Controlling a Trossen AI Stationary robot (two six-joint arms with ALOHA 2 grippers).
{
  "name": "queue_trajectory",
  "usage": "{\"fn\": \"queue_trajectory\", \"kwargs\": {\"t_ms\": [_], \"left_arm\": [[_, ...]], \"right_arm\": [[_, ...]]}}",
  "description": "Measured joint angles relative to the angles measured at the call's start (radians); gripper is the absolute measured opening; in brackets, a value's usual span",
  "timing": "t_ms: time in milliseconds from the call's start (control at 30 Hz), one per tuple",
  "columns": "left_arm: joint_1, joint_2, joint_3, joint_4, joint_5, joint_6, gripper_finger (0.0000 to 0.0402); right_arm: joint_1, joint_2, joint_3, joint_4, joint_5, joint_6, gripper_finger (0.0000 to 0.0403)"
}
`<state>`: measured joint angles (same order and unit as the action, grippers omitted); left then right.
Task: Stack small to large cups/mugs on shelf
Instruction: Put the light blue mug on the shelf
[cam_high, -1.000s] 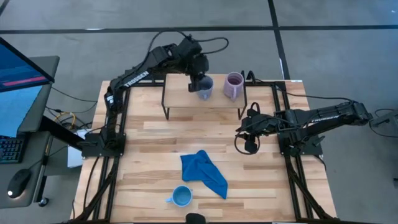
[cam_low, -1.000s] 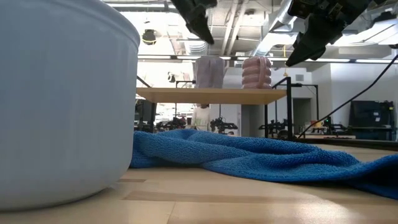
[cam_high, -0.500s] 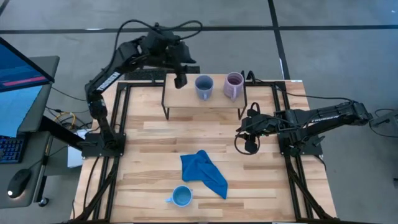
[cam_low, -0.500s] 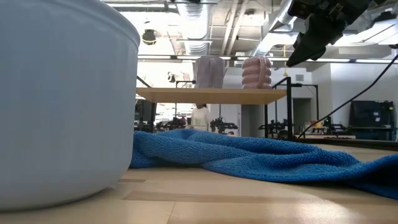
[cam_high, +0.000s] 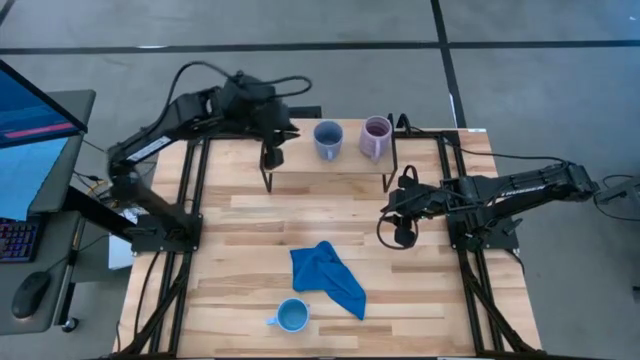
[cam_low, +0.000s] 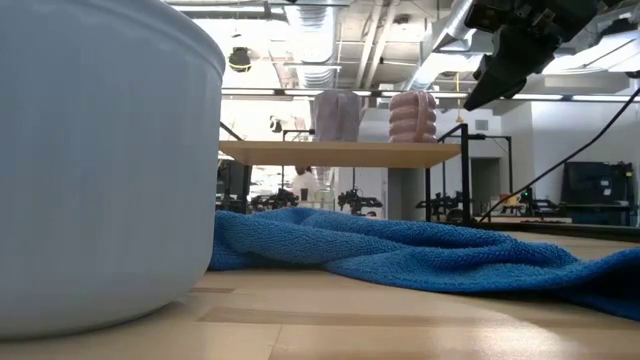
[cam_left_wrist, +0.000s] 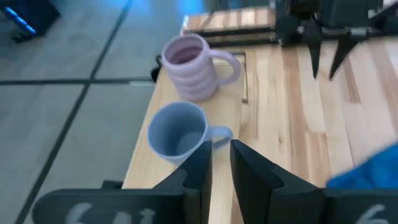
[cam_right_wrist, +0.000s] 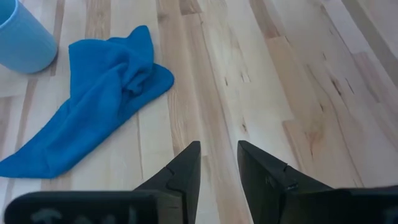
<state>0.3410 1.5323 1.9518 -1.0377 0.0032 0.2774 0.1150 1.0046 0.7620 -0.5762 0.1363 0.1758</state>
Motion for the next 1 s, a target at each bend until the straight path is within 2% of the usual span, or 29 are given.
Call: {"fn": "queue_trajectory", "kwargs": {"t_ms": [300, 433, 533, 700, 1000], "left_arm": [[-0.034, -0.438, -0.626, 0.337, 0.030, -0.098, 0.0041], [-0.089, -0.600, -0.829, 0.379, 0.071, -0.088, 0.0041], [-0.143, -0.683, -0.954, 0.427, 0.147, -0.083, 0.0041], [-0.253, -0.742, -1.087, 0.479, 0.252, -0.080, 0.0041], [-0.466, -0.639, -1.169, 0.557, 0.246, -0.065, 0.0041]], "right_arm": [[0.046, 0.000, 0.000, 0.010, 0.000, 0.001, 0.0128], [0.051, 0.000, 0.000, 0.043, 0.000, 0.001, 0.0128], [0.047, 0.000, 0.000, 0.070, 0.000, 0.005, 0.0128], [0.047, 0.000, 0.000, 0.099, 0.000, 0.058, 0.0128], [0.048, 0.000, 0.000, 0.101, 0.000, 0.063, 0.0128]]}}
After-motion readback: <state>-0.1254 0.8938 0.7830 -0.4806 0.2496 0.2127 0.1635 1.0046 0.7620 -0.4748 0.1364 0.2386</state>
